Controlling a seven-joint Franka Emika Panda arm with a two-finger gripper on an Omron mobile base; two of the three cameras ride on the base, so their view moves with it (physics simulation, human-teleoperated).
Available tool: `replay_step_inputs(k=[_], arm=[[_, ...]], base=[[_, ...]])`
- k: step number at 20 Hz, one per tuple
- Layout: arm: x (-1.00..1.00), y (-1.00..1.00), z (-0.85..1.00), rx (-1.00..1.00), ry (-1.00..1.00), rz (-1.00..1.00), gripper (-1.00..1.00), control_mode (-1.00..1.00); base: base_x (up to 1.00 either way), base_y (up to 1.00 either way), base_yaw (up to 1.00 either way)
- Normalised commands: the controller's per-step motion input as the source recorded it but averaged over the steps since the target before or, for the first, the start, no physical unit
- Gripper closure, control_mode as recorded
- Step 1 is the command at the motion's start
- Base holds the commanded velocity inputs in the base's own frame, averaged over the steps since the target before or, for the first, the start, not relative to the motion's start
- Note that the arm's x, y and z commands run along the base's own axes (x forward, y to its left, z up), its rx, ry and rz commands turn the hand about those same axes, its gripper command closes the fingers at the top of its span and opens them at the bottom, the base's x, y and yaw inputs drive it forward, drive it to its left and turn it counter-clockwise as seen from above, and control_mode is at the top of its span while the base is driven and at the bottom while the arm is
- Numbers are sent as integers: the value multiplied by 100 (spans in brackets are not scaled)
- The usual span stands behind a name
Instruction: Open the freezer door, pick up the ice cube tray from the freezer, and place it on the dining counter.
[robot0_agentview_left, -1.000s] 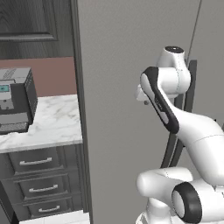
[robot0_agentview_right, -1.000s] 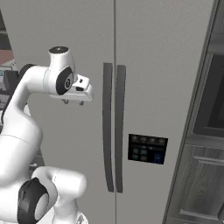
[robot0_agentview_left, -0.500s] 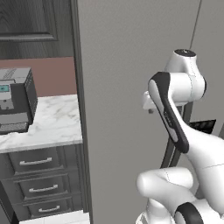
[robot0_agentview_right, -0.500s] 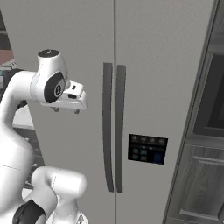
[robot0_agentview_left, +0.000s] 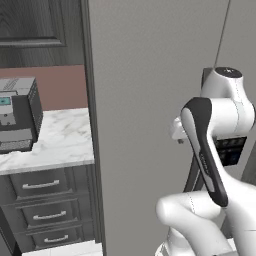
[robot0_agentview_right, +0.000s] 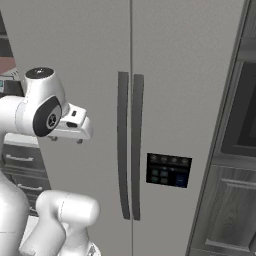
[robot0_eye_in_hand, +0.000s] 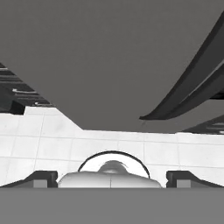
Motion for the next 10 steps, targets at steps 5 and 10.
replay_step_inputs(k=[5, 10], arm=[[-38, 0, 0, 0, 0, 0, -100, -100], [-44, 0, 0, 0, 0, 0, -100, -100]], base=[[0, 0, 0], [0, 0, 0]])
